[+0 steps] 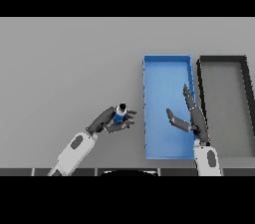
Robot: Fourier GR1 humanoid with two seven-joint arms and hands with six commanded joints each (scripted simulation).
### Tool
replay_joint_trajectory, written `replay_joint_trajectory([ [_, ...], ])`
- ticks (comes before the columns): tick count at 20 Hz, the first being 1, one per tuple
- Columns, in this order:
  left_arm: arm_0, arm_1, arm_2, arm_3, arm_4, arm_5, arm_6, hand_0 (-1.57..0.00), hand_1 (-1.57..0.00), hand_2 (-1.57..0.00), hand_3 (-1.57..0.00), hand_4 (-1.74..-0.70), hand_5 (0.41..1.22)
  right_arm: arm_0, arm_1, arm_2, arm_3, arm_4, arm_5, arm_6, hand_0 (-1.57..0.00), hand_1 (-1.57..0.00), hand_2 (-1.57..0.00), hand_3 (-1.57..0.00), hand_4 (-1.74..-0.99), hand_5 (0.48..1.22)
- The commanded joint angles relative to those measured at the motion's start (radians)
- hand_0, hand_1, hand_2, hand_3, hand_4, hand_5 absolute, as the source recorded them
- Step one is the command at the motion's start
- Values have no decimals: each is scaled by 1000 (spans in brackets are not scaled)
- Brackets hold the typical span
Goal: Pick up the blue pipe and place it into the blue bin.
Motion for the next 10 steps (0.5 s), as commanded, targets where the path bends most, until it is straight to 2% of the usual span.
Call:
replay_joint_trajectory([
  [1, 3, -1, -3, -24, 3, 2, -15, -1450, -1466, -1477, -1386, -1690, 1179, -1, 3, 2, 0, 6, -5, 7, 1, 1, 1, 1, -1245, 621],
  [5, -19, 2, -7, -127, 28, -10, -34, -1521, -1528, -1533, -1433, -1714, 1204, 8, 2, 8, -9, 12, -4, 8, 1, 1, 1, 1, -1239, 629],
  [8, -53, 3, -15, -189, 46, -21, 27, -1546, -1549, -1551, -1444, -1721, 1212, -9, 1, 1, 5, 21, -16, 16, 1, 1, 1, 1, -1219, 634],
  [10, -70, -1, -22, -212, 55, -26, 72, -1555, -1557, -1558, -1446, -1723, 1215, 12, -8, 1, 1, 15, -2, -20, 1, 1, 1, 1, -1216, 637],
])
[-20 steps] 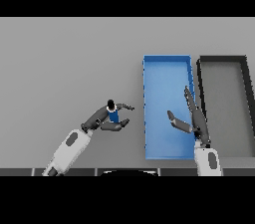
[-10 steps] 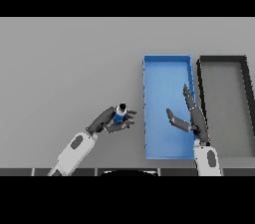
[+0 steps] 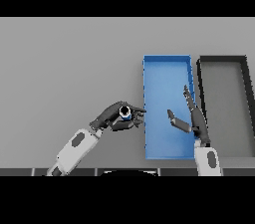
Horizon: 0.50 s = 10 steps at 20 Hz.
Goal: Pick up the blue pipe and place it into the blue bin.
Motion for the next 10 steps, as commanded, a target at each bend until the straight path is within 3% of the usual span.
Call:
replay_joint_trajectory([
  [1, -3, 4, -1, -12, 7, -6, 17, -1558, -1560, -1561, -1445, -1724, 1216, 7, 0, 1, -4, -6, 6, -8, 1, 1, 1, 1, -1215, 639],
  [3, -20, 8, -5, -34, 12, -10, 53, -1563, -1564, -1565, -1443, -1726, 1218, 3, 5, 6, -4, 9, -6, 8, 1, 1, 1, 1, -1195, 635],
  [10, -13, 7, -11, -22, 2, -13, 62, -1569, -1569, -1570, -1443, -1730, 1219, 60, 14, 7, -49, 12, -24, -1, 1, 1, 1, 1, -1186, 629],
])
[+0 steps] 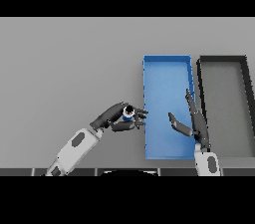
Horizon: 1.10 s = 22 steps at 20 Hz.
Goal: Pick up the blue pipe and place it into the blue bin.
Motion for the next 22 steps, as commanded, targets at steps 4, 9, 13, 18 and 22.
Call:
replay_joint_trajectory([
  [4, 4, 7, -3, 3, -12, -5, -7, -1570, -1570, -1570, -1439, -1731, 1220, 8, 0, 1, -28, -11, 4, 0, 1, 1, 1, 1, -1197, 618],
  [9, 3, 6, -2, 7, -11, -12, -8, -1571, -1571, -1571, -1440, -1731, 1221, -27, -74, -16, -147, -235, 168, 67, 1, 1, 1, 1, -1203, 573],
  [13, 0, 5, 2, 9, -18, -6, 4, -1571, -1571, -1571, -1440, -1731, 1221, -111, -173, 30, -243, -335, 287, 188, 1, 1, 1, 1, -1260, 523],
  [18, -14, 6, 10, 13, -11, -17, 13, -1571, -1571, -1571, -1438, -1732, 1221, -253, -231, 112, -334, -419, 353, 323, 1, 1, 1, 1, -1301, 520],
  [22, -19, 4, 8, 6, -17, -19, 14, -1571, -1571, -1571, -1436, -1732, 1221, -385, -232, 174, -328, -450, 377, 417, 1, 1, 1, 1, -1300, 529],
])
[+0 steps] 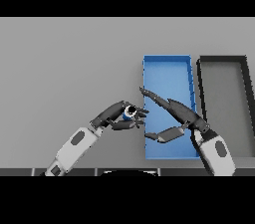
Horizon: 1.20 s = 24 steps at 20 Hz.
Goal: Pick up the blue pipe and place it into the blue bin.
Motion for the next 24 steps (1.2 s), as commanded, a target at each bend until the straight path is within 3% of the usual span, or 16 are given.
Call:
replay_joint_trajectory([
  [1, 2, 2, 5, 1, 5, -2, 2, -1571, -1571, -1571, -1437, -1732, 1221, -27, -1, 16, 0, 6, 14, 0, 1, 1, 1, 1, -1303, 532],
  [4, -14, -14, 5, 35, -1, -10, 0, -1571, -1571, -1571, -1441, -1731, 1221, -108, 25, 58, 52, 16, 45, 35, 1, 1, 1, 1, -1282, 530],
  [7, 8, -8, 4, 25, 10, -29, -44, -1571, -1571, -1571, -1484, -1731, 1221, -167, 67, 96, 86, 5, 59, 56, 1, 1, 1, 1, -1251, 535],
  [10, -7, -19, 6, 45, 19, -44, -24, -1571, -1571, -1571, -1511, -1730, 1221, -219, 102, 120, 125, 16, 55, 97, 1, 1, 1, 1, -1226, 520],
  [12, 0, -11, 13, 42, 23, -48, -41, -1571, -1571, -1571, -1515, -1733, 1221, -258, 123, 124, 162, 16, 59, 113, 1, 1, 1, 1, -1222, 512],
  [16, -5, -2, 19, 19, 53, -72, -5, -1571, -1571, -1571, -1474, -1720, 1221, -324, 167, 132, 258, 23, 88, 111, -14, -36, -68, -11, -1241, 516],
  [17, -1, 2, 15, 18, 56, -87, -22, -1571, -1567, -1571, -1395, -1717, 1221, -337, 168, 132, 272, 14, 104, 110, -54, -83, -115, -43, -1268, 519],
  [18, -9, 2, 14, 24, 24, -80, -50, -1496, -1393, -1367, -1150, -1630, 1221, -349, 176, 137, 289, 21, 113, 107, -138, -166, -193, -106, -1308, 523],
  [20, -36, 25, -11, 27, -67, -44, 12, -993, -895, -875, -736, -1587, 1221, -364, 188, 143, 298, 17, 124, 116, -478, -500, -500, -375, -1390, 538],
  [21, -23, 32, -12, 10, -80, -33, -4, -879, -828, -796, -667, -1611, 1221, -371, 193, 152, 297, 5, 132, 120, -697, -714, -714, -562, -1453, 551],
  [22, -22, 23, -13, 11, -78, -26, -9, -895, -867, -845, -656, -1637, 1221, -372, 199, 155, 297, -10, 134, 124, -872, -886, -886, -701, -1503, 573],
  [23, -11, 12, -4, 17, -59, -29, -19, -1030, -1008, -990, -623, -1658, 1192, -365, 207, 163, 299, -35, 131, 132, -1012, -1023, -1023, -828, -1541, 604],
  [24, -3, -3, 6, 21, -30, -44, -22, -1138, -1120, -1106, -573, -1674, 1198, -363, 210, 160, 305, -47, 119, 120, -1123, -1132, -1132, -977, -1513, 650],
])
